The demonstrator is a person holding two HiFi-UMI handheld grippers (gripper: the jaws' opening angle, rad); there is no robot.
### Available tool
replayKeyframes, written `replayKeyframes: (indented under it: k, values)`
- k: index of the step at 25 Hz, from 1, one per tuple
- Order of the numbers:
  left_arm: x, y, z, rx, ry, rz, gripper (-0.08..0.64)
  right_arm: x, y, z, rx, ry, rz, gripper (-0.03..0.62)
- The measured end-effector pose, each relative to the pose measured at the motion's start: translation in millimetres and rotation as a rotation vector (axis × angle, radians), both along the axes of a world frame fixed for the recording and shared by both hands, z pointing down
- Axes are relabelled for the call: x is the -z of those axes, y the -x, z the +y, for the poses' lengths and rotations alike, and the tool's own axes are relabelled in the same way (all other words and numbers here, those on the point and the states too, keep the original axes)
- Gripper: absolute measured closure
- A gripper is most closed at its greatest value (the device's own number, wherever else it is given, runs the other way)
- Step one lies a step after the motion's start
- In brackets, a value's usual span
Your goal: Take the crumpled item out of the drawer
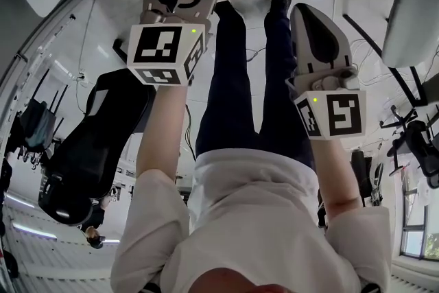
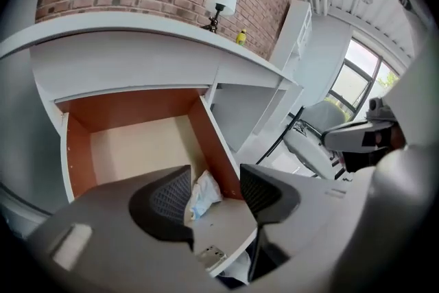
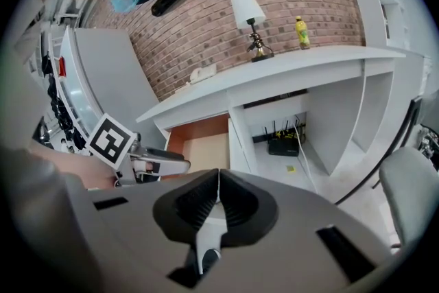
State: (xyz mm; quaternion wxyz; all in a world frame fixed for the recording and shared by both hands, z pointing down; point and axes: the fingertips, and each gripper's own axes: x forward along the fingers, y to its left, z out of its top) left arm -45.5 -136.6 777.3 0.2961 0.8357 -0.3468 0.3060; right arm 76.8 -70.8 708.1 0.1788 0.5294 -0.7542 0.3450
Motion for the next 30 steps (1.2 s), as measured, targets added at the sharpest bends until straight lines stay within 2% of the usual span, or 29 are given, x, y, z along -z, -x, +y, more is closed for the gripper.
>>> replayKeyframes:
  k: [9,14,22,30]
  values:
    - [-66,-6,-7,-0.076,0.093,-0.118,0.334,-11,-15,1,-0.042,0.040,-0.040,0.583]
    - [-84,-6,-18,-0.106,0.114,-0.156,0.334,-12,-20,-2,-0.058,0.041,-0.053,0.583]
    - [-125,-6,-9,-0.197,0.187,-0.231,0.334,-16,-23,-2,-0.066,0.056,-0.067,0.583]
    - [-140,-12,-6,-0.210,0.237,-0.242,0.336,-23,-27,-1,-0.086,0.084,-0.099,0.583]
